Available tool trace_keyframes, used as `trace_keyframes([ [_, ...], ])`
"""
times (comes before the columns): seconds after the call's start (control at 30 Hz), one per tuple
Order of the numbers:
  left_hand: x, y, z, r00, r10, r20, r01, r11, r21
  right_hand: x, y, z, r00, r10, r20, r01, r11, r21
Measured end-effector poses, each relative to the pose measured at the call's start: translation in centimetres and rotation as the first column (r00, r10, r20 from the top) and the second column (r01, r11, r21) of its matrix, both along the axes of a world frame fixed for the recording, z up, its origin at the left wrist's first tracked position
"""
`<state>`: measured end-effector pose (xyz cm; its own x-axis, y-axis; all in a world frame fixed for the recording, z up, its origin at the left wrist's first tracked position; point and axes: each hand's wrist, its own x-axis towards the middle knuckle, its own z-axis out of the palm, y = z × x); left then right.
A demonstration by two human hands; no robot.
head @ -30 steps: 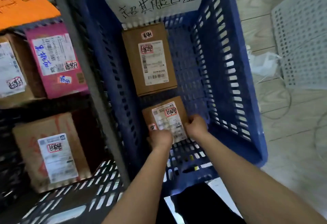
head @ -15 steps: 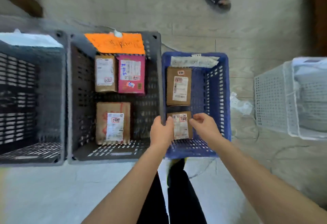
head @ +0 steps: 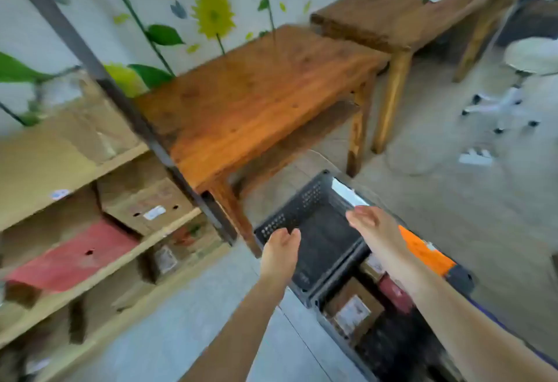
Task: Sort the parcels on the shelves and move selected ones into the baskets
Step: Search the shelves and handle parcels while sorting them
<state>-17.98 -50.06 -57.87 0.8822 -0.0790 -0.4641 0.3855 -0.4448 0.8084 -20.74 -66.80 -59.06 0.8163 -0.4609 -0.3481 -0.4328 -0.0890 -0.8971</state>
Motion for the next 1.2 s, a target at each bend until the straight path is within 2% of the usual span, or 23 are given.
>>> trace_keyframes([
  [0.1,1.4,10.7,4.8,0.977,0.180,0.117,-0.175,0.983,-0.052,4.6,9.6,5.0,0.978,0.183,0.097,-0.182,0.983,-0.015],
  [0.23,1.0,26.5,9.1,0.901,0.377,0.215,-0.368,0.926,-0.083,8.8,25.0,9.9,0.890,0.416,0.188,-0.416,0.908,-0.038],
  [0.37,-0.3,41.3,11.7,0.777,0.550,0.306,-0.553,0.829,-0.088,10.2,39.6,13.0,0.774,0.584,0.244,-0.590,0.806,-0.057],
  [0.5,-1.4,51.9,13.4,0.646,0.671,0.364,-0.688,0.719,-0.102,11.0,51.2,15.0,0.681,0.678,0.276,-0.679,0.726,-0.107],
  [0.77,0.1,64.9,13.4,0.506,0.794,0.338,-0.792,0.582,-0.184,15.1,66.9,15.1,0.508,0.817,0.272,-0.807,0.562,-0.180],
  [0.93,4.9,72.0,12.5,0.457,0.815,0.356,-0.842,0.525,-0.121,20.2,75.0,14.3,0.452,0.857,0.248,-0.845,0.500,-0.188],
  [1.03,8.3,75.7,12.1,0.451,0.833,0.321,-0.864,0.498,-0.077,23.7,79.6,14.3,0.448,0.860,0.243,-0.857,0.491,-0.156],
  [1.2,12.3,80.0,11.3,0.389,0.877,0.281,-0.906,0.420,-0.057,27.7,85.8,13.9,0.421,0.890,0.174,-0.877,0.449,-0.171],
])
